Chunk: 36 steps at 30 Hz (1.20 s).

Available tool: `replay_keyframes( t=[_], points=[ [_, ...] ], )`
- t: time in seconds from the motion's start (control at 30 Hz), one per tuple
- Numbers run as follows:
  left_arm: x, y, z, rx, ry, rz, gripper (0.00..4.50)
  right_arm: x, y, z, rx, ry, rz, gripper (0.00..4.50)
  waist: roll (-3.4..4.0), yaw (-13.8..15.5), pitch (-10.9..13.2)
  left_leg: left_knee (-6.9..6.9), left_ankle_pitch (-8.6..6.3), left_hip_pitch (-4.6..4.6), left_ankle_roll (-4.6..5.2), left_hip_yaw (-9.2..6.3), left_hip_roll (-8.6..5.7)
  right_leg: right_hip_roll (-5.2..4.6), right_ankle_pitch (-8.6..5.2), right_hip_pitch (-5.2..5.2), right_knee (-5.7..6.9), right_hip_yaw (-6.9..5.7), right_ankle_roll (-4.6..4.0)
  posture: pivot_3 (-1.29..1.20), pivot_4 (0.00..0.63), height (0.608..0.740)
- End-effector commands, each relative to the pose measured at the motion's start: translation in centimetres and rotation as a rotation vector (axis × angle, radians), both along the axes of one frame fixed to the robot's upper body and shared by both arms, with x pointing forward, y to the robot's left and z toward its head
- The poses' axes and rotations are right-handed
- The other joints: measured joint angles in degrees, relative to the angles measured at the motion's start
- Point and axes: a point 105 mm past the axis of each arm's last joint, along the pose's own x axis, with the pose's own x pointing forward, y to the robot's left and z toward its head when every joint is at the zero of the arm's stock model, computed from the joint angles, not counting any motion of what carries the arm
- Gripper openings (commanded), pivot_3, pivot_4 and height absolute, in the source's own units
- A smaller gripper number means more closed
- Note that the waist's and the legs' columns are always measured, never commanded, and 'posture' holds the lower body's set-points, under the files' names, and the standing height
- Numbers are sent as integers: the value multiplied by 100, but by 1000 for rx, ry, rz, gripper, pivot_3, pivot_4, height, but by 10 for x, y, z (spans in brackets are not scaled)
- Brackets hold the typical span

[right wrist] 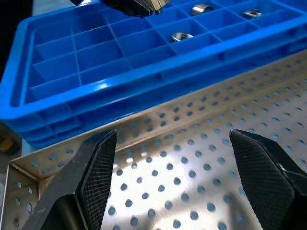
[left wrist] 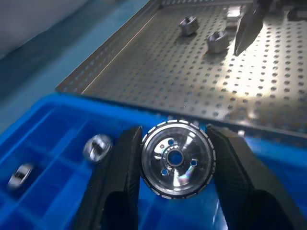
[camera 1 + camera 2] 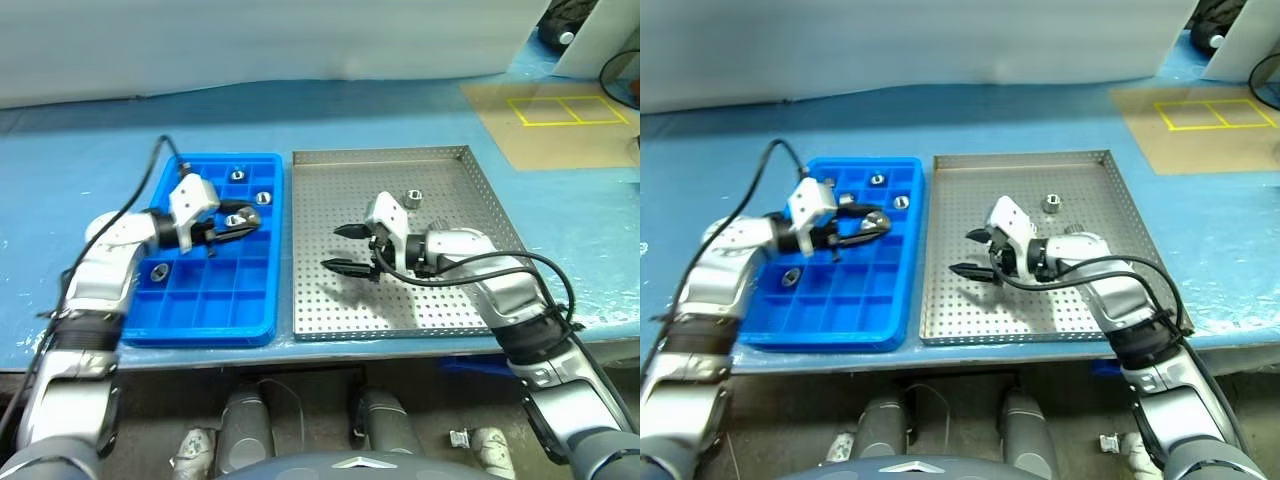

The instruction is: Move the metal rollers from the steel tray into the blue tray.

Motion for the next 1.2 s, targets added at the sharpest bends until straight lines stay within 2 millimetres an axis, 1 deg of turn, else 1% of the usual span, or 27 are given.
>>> replay_keyframes(
  t=[0.03,0.1,0.13,0.17,0.23,0.37,0.53,0.6,0.7,0.8,0.87,0.9,0.97,1.0,1.07,1.1,1.17,1.2],
  points=[
    [-8,24,24,-43,-80,125,1748,3,12,9,11,-48,78,3865,-1,100,1,0,2,-1,-3,-3,0,-1,0,1,2,-3,0,123,150,740],
    [-9,40,19,-33,-74,211,1748,3,17,9,15,-47,103,3865,-1,215,1,2,4,0,-6,-7,0,-2,0,5,7,-8,0,148,150,740],
    [-9,44,16,-32,-69,237,1748,4,18,8,16,-47,110,3865,-1,259,1,2,4,0,-7,-10,0,-4,0,6,9,-14,0,158,150,740],
    [-7,46,13,-65,-50,266,1748,4,20,7,17,-45,116,3865,-1,318,1,2,5,0,-8,-13,0,-5,0,9,10,-16,0,158,150,740],
    [-3,44,11,-127,-26,288,1748,5,22,5,15,-46,124,3865,-1,389,1,4,5,2,-8,-14,-4,-12,0,14,13,-19,0,161,150,740],
    [7,38,-2,-96,-11,301,1748,4,22,4,16,-46,124,3865,-3,438,0,10,5,2,-9,-16,-8,-18,0,13,22,-19,1,138,150,740],
    [20,29,-18,-87,31,286,1748,3,14,3,14,-45,88,3865,-4,433,-1,9,9,2,-15,-21,-5,-12,0,7,28,-19,1,100,150,740],
    [24,27,-20,-87,36,287,1748,2,13,3,15,-44,82,3865,-5,423,-1,10,9,1,-15,-20,-7,-12,0,5,28,-16,1,85,150,740],
    [28,20,-25,-85,47,261,1748,1,12,2,19,-44,65,3865,-5,367,-1,9,10,-2,-17,-20,-4,-9,0,1,27,-16,1,67,150,740],
    [28,14,-30,-70,71,216,1748,0,10,2,19,-44,51,3865,-5,323,-1,8,11,-3,-18,-20,-4,-9,0,1,27,-17,1,51,150,740],
    [28,14,-31,-57,72,203,2467,0,8,2,18,-45,37,3865,-5,307,-1,9,11,-3,-18,-20,-5,-9,0,1,27,-16,1,33,150,740],
    [28,14,-31,-52,68,203,2731,0,7,2,18,-44,33,3865,-5,306,-1,9,11,-1,-18,-20,-4,-9,0,2,27,-16,1,33,150,740],
    [42,19,-20,-80,-2,286,3363,0,5,3,19,-44,23,3865,-5,304,-1,9,11,0,-18,-20,-5,-9,0,2,28,-16,1,22,150,740],
    [47,19,-14,-104,-13,297,3363,0,5,3,19,-45,18,3865,-6,313,0,8,12,0,-19,-20,-4,-9,0,2,28,-16,1,10,150,740],
    [54,12,1,-132,-61,275,3363,-1,2,4,18,-51,0,3865,-7,315,0,10,13,-2,-21,-21,-4,-8,0,2,29,-17,1,10,150,740],
    [58,9,7,-140,-91,266,3363,-1,0,5,17,-52,-10,3865,-7,318,0,10,13,-3,-21,-21,-5,-9,0,4,30,-17,1,-34,150,740],
    [63,-2,17,-143,-131,229,3363,0,-5,6,15,-57,-32,3865,-7,303,0,14,13,-3,-21,-21,-6,-10,1,4,30,-15,1,-68,150,740],
    [65,-10,25,-161,-147,197,3363,0,-8,6,12,-61,-48,3865,-8,290,0,15,13,-4,-21,-21,-7,-10,1,4,30,-15,1,-80,150,740]
  ],
)
